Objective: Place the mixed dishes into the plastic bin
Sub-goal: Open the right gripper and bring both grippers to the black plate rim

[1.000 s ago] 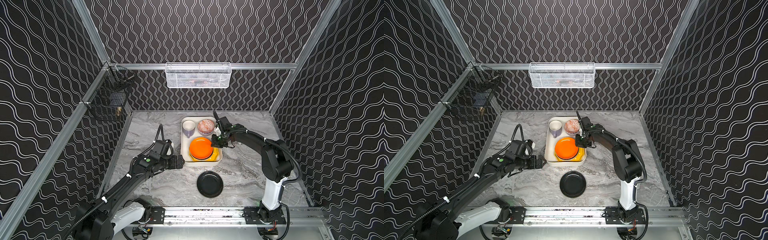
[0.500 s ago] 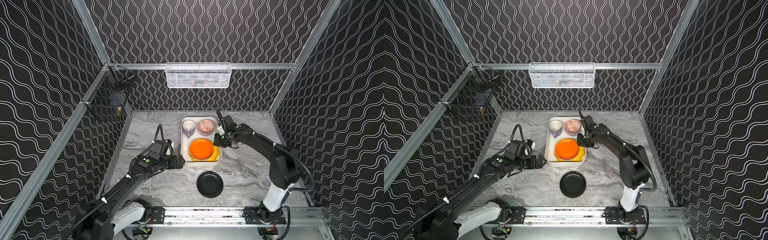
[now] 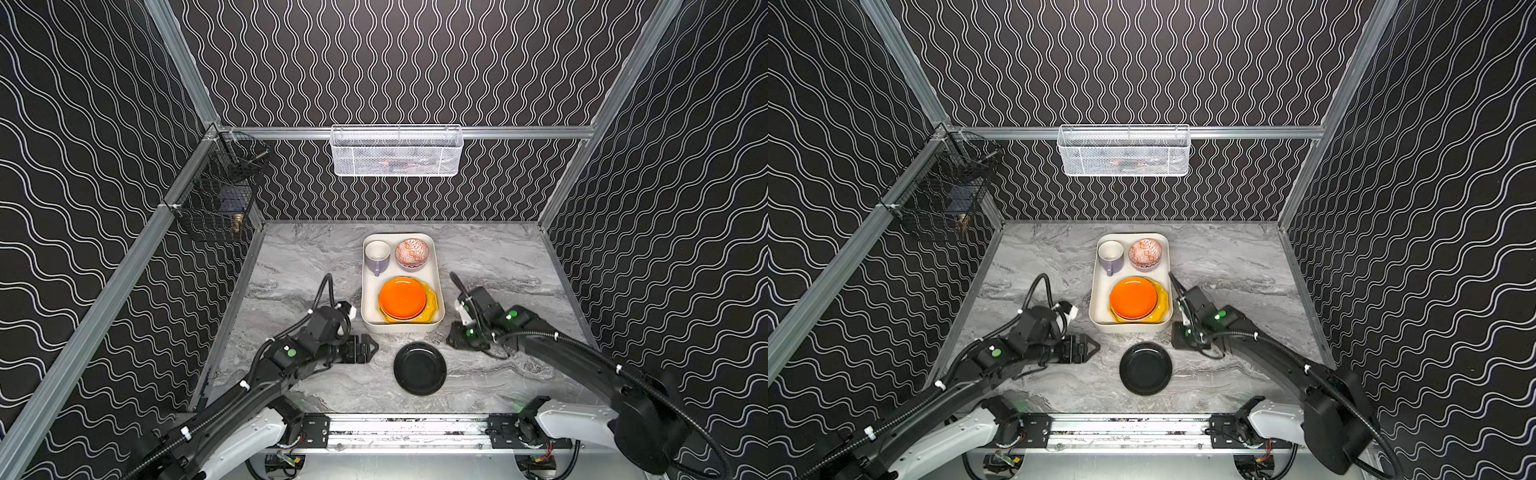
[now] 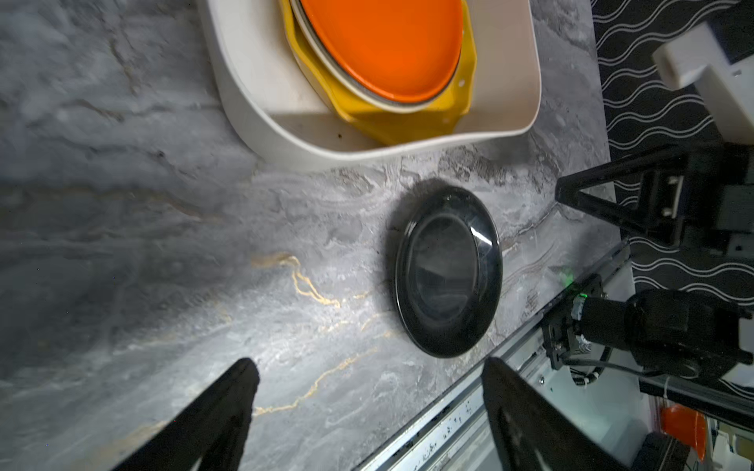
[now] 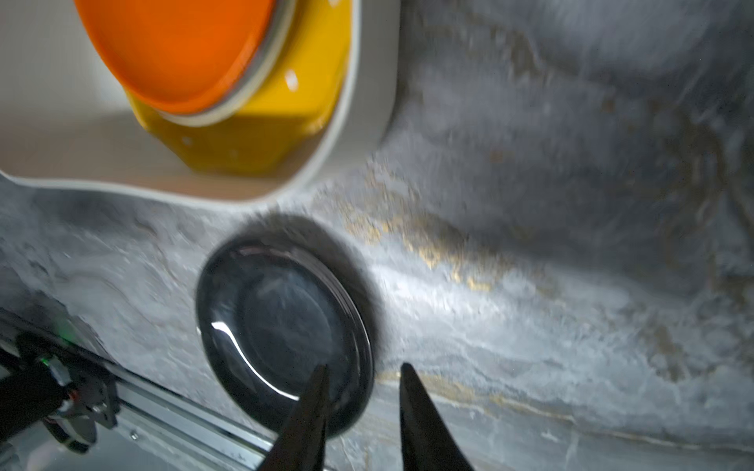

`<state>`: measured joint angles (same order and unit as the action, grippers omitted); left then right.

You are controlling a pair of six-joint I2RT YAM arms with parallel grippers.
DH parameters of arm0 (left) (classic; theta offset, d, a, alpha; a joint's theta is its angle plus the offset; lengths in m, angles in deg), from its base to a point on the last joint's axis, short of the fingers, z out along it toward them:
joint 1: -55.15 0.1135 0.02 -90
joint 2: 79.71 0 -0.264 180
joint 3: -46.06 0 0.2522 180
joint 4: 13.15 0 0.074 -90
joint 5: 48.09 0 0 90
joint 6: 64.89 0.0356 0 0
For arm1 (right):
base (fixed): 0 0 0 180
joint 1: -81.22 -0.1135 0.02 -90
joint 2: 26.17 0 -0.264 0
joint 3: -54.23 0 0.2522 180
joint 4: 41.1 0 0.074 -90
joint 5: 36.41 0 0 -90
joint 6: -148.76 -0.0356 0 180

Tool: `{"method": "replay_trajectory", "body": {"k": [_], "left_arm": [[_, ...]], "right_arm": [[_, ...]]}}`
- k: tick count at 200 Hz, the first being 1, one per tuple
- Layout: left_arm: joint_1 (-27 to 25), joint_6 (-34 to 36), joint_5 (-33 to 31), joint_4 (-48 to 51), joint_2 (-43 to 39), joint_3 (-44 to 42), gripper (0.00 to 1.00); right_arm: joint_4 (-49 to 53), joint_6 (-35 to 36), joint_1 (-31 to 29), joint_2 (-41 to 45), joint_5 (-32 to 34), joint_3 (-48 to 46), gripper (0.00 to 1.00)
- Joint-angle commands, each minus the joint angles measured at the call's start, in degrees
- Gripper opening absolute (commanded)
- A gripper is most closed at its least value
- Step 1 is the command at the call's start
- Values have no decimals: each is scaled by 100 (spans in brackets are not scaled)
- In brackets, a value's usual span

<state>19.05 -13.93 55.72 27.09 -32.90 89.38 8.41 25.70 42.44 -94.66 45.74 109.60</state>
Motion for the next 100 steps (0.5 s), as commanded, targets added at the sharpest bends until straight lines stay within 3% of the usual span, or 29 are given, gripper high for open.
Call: {"method": "replay_trajectory", "body": {"k": [1,46,100], "left_arm": [[-606,-894,-521,-286,-308,-461,89],[-1681,-1606,-1231,-349,-654,-970,90],[-1945,-1447,-1547,-343,-56,-534,92]], "right_arm": [[-595,-634,-401,253,97,-545,32],[-1349,-1074,-714,638,12,-1485,32],[-1735,-1076,-714,593,-47,-1632,32]]}}
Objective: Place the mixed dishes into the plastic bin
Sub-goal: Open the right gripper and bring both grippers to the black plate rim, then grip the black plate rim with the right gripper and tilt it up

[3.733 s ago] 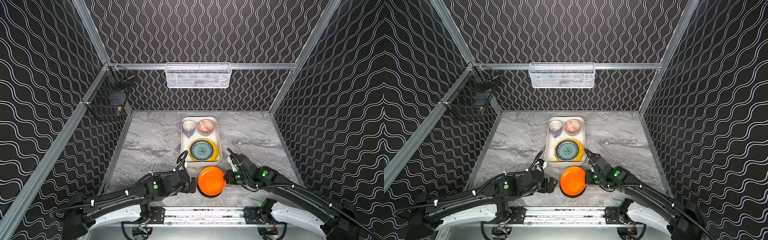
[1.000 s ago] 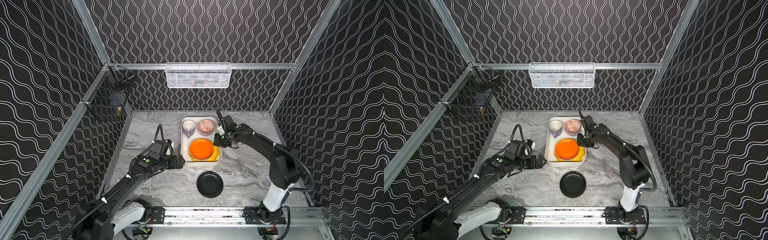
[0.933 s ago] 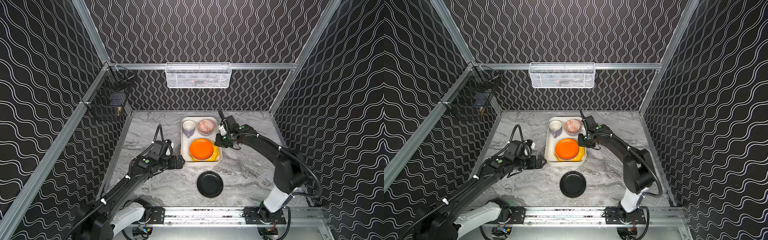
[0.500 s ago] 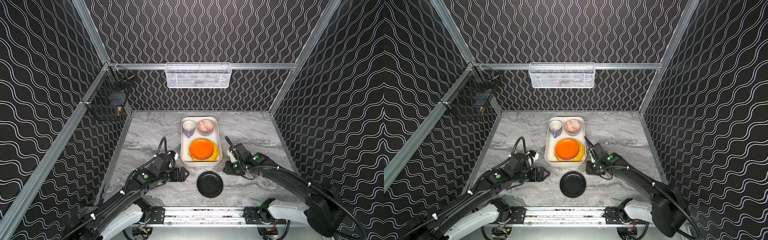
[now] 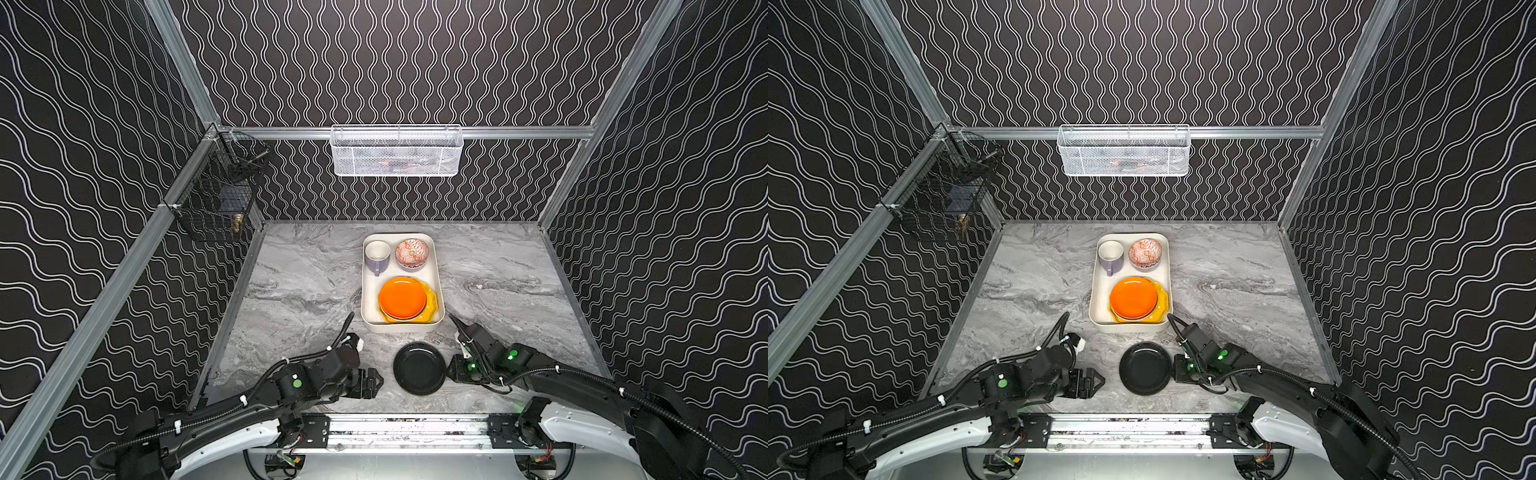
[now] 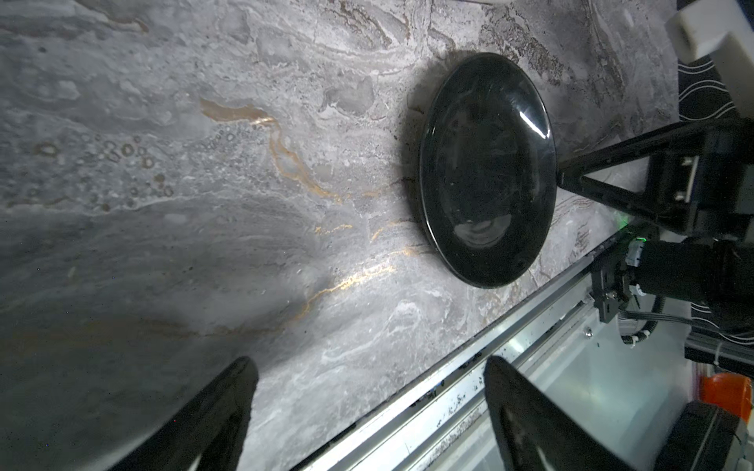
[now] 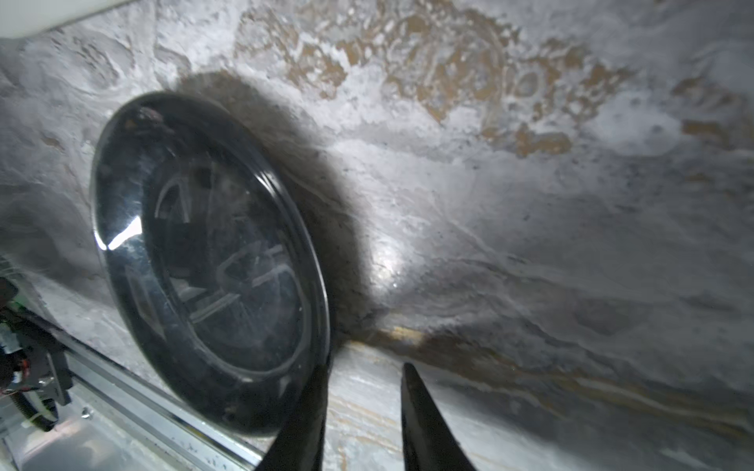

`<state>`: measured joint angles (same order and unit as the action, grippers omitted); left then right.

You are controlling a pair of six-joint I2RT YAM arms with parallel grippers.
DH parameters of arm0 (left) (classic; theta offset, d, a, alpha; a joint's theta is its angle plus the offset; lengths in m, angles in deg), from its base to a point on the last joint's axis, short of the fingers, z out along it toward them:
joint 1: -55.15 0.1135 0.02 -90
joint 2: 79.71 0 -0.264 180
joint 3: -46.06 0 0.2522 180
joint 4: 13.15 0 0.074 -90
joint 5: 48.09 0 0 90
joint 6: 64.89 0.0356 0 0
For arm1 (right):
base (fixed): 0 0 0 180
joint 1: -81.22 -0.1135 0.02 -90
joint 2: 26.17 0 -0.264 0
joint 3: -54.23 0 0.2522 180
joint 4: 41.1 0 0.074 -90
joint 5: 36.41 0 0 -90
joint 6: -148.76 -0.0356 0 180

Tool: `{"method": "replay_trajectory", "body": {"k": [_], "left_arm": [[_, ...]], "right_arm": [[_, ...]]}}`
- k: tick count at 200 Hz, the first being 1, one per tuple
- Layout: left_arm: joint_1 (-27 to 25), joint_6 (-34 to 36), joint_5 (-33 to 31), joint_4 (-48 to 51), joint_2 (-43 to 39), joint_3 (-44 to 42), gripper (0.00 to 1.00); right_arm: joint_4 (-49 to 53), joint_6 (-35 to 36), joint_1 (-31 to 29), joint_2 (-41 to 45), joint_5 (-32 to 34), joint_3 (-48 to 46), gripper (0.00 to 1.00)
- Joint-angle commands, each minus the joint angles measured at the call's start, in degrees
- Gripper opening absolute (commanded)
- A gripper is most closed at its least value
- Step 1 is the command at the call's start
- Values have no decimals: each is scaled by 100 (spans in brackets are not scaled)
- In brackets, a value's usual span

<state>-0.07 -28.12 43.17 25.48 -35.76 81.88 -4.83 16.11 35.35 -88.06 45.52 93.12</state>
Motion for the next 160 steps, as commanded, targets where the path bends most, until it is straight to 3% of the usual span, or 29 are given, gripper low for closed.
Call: {"method": "replay_trajectory", "body": {"k": [1,55,96,113,137,160], "left_arm": [[-33,-24,-293,-191,243,226,92],[-41,118,-293,-597,933,331,94],[-42,190,-307,-798,1216,332,94],[-41,225,-336,-816,1312,350,95],[-41,243,-319,-836,1405,368,95],[-41,298,-350,-712,1415,508,95]], "right_arm": [[-412,-114,-8,-73,-31,18,32],[-614,-68,-10,-204,-109,-50,32],[-1217,-139,-6,-769,-377,-183,30],[-1326,-212,-9,-975,-359,-201,23],[-1210,-187,-10,-1125,-283,-136,4],[-917,-138,-10,-1003,-217,-4,0]]}}
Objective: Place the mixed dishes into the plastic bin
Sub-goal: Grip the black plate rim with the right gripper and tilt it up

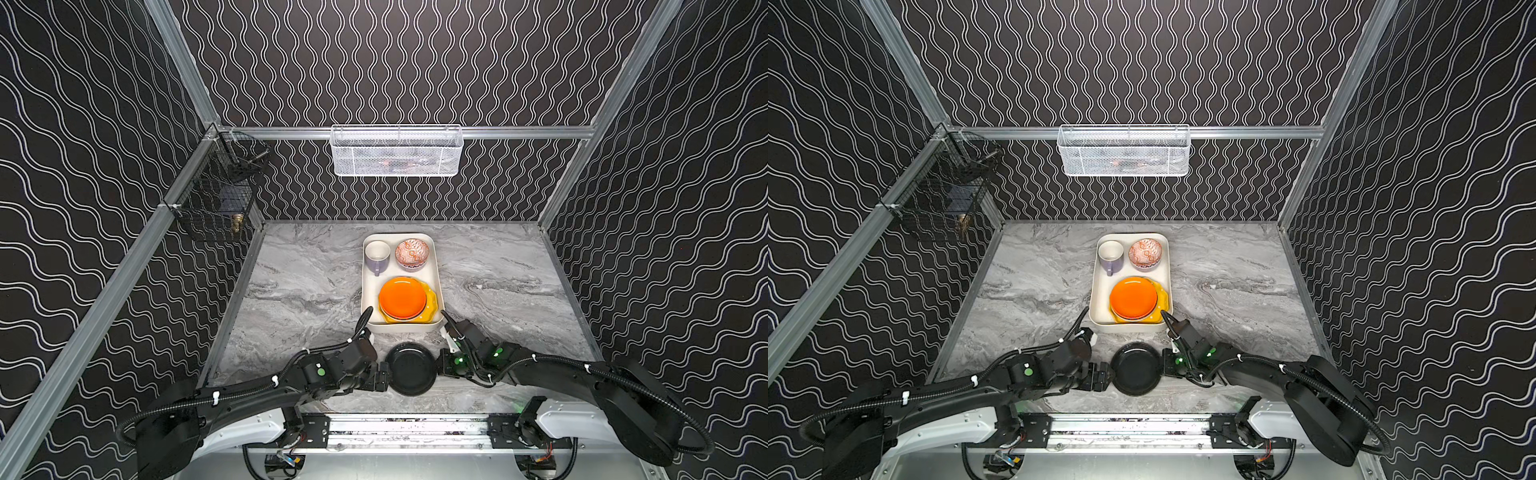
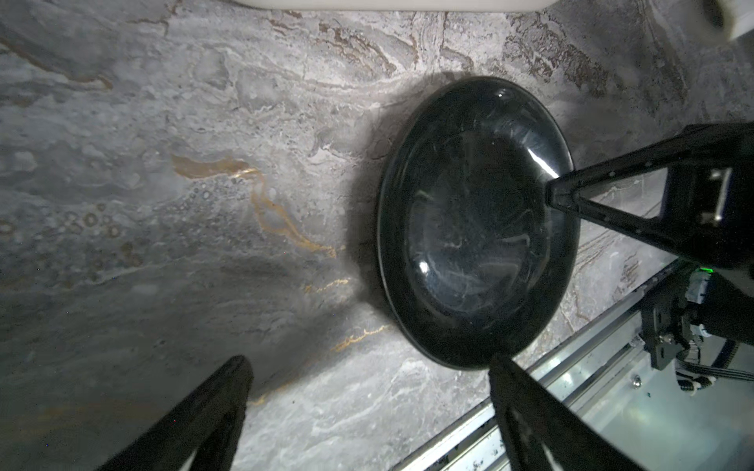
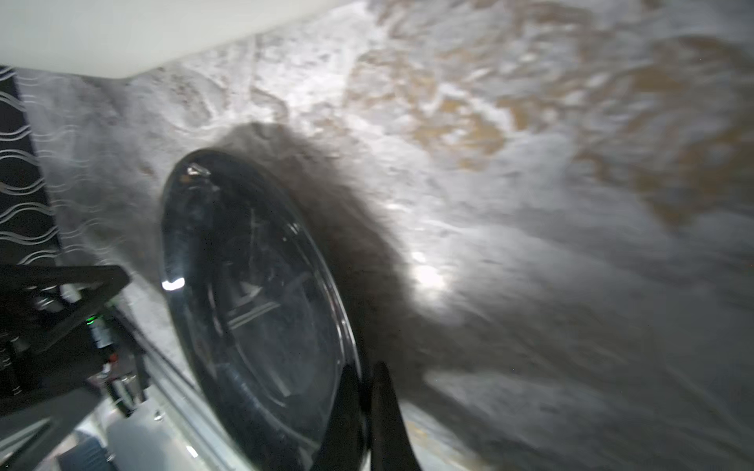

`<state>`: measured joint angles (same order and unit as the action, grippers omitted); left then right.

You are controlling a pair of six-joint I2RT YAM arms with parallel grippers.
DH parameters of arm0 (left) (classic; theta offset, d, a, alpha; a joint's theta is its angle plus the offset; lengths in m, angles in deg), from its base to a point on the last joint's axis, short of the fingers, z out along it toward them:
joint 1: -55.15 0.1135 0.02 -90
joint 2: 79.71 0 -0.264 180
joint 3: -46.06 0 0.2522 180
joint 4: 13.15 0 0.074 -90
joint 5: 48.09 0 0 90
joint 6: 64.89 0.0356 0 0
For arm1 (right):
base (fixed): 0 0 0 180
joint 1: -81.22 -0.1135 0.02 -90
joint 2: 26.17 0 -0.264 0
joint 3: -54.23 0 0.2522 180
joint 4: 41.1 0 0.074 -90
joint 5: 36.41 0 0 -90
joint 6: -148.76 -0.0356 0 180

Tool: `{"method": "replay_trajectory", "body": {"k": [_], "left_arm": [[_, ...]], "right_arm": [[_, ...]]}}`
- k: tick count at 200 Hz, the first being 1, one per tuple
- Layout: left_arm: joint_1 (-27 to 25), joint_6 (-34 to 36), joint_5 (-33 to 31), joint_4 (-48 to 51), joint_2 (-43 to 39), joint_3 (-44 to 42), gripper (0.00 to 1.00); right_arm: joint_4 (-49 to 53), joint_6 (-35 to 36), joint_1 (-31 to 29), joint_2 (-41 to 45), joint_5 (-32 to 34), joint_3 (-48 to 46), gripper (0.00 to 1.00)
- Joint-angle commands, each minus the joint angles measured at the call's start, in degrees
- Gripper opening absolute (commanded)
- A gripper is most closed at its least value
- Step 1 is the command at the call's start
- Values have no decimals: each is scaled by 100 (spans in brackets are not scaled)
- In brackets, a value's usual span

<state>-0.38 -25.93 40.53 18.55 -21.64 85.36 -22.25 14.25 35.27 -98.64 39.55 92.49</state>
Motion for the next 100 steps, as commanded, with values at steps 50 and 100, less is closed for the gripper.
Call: {"method": "replay_trajectory", "body": {"k": [50,100], "left_arm": [[-11,252,-566,906,-396,761,99],[135,641,-1002,1750,-571,1638,99]], "right_arm": [[1708,84,-1,1012,330,512,0],[2608,177,9,1665,724,1424,0]]}}
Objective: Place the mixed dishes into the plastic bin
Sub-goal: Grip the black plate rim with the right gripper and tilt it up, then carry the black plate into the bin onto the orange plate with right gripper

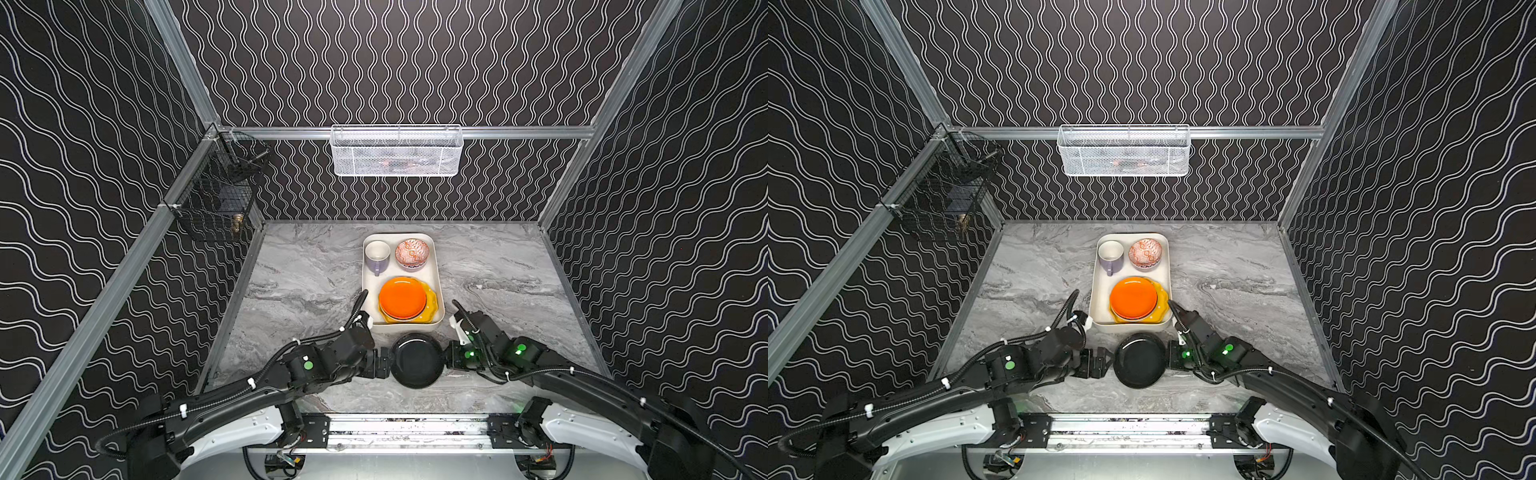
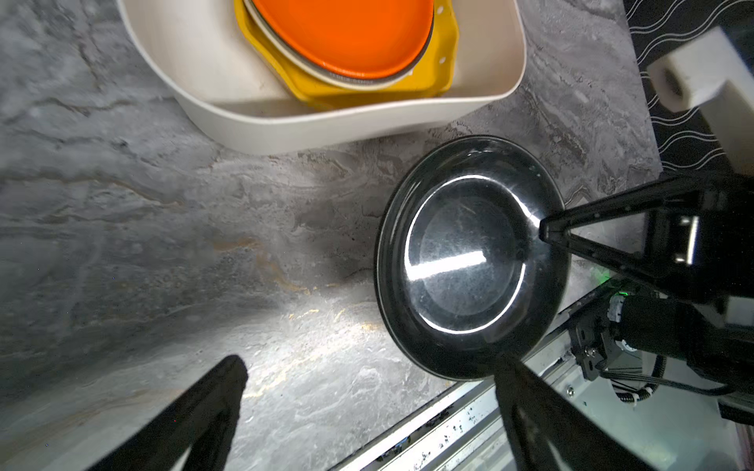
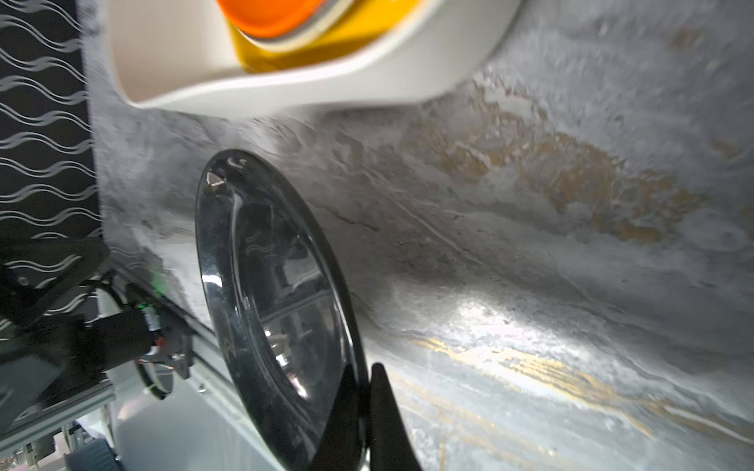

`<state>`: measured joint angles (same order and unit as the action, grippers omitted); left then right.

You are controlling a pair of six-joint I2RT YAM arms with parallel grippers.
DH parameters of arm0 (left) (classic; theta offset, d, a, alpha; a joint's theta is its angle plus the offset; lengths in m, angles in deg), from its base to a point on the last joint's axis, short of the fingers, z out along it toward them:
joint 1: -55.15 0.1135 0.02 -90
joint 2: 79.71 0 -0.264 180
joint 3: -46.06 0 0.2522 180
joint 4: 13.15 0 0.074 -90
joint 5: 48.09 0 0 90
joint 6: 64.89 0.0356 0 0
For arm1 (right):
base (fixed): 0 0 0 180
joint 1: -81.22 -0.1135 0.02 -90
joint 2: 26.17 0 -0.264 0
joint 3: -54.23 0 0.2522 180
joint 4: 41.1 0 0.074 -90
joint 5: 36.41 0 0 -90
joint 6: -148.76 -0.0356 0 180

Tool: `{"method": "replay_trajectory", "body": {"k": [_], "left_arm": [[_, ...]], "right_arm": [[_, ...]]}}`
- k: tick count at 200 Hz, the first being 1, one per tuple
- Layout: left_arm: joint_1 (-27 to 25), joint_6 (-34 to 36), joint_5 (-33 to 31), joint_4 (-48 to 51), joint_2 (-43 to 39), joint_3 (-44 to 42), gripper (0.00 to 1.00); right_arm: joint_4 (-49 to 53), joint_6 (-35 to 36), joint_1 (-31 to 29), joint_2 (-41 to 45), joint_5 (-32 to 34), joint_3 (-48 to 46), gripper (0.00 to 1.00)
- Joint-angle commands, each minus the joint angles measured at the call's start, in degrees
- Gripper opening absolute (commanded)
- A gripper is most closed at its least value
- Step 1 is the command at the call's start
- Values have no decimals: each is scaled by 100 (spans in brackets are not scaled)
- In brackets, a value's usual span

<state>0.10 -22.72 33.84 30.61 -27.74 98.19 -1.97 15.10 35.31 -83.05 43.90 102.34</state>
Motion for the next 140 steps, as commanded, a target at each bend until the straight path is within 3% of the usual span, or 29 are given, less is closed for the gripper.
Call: {"method": "replay_trajectory", "body": {"k": [1,43,93,140], "left_arm": [[97,332,-329,547,45,381,99],[691,992,29,541,478,1070,99],[1823,1600,843,327,871,1647,99],[2406,1827,1248,281,1018,1766,99]], "right_arm": [[604,97,8,103,300,466,0],[975,486,215,-359,625,1479,0],[941,1215,1216,-1672,-26,2636,0],[891,1574,1528,-3164,-326,3708,0]]}}
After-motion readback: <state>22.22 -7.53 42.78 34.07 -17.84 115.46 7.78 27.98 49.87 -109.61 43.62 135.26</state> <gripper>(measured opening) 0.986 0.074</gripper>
